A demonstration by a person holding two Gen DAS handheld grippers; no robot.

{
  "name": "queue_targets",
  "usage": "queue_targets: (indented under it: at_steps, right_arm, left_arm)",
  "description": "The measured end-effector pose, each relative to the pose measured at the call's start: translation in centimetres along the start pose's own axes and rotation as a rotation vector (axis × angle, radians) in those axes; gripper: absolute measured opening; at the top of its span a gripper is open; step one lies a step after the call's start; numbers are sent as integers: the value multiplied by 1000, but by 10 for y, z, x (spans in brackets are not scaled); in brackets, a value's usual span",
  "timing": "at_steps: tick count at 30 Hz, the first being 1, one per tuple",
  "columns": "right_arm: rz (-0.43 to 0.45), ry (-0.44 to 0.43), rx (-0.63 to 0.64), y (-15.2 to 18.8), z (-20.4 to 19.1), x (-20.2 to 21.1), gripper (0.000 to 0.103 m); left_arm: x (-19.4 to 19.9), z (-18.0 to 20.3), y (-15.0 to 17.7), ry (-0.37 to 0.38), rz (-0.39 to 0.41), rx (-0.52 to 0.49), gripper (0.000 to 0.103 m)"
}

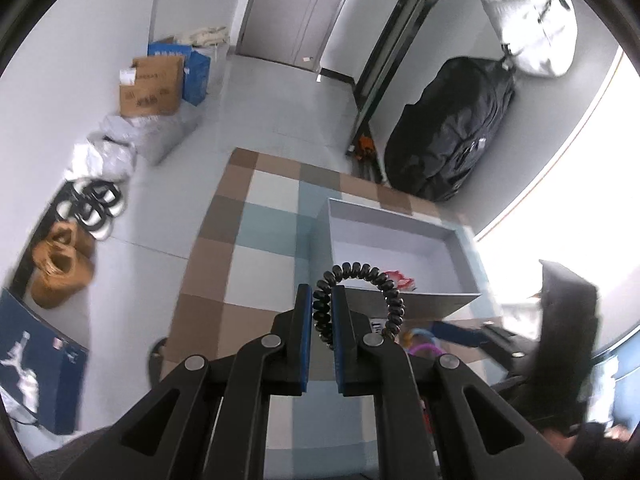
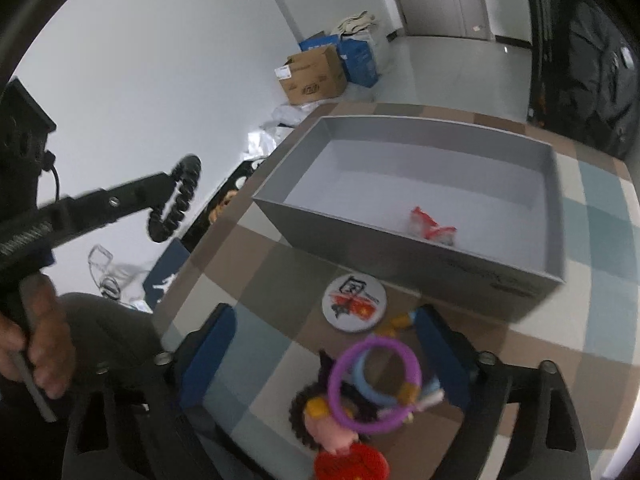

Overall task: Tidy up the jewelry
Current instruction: 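Lift the bracelet with the left tool while the right tool grasps the white badge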

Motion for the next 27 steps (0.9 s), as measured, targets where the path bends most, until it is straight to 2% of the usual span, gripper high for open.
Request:
queue_targets:
  at_steps: [5, 10, 14, 18, 22, 23, 27]
  right_arm:
    - [-36, 70, 33, -4, 2, -19, 76]
    - [-74, 122, 76, -4, 0, -27, 75]
    - [-103, 184, 135, -3, -3, -34, 63]
    - [-131, 223, 216, -1, -10, -38, 63]
    - [-163, 193, 254, -3, -13, -40, 54]
    - [-164, 193, 253, -5, -12, -40, 44]
    - [-174, 185, 274, -6, -12, -41, 42]
  left_arm:
    - [1, -7, -2, 46, -6, 47, 5]
    - [5, -10, -5, 84, -6, 74, 5]
    - [7, -11, -6, 98, -6, 81, 5]
    - [8, -12, -7, 104, -5, 82, 5]
    - [8, -13, -6, 101, -6, 82, 5]
    - [8, -13, -6, 100, -6, 82, 5]
    - [7, -14, -7, 91, -4, 86, 5]
Point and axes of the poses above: each gripper's, at about its wrist camera, not at the fingertips, and x roughly against the way its jaws point, z to its right, y to its underside, the point moved 5 cm from there along -x, roughly the way its jaws point, and after that the axes turned 3 degrees about x, right-handed, at the moved point
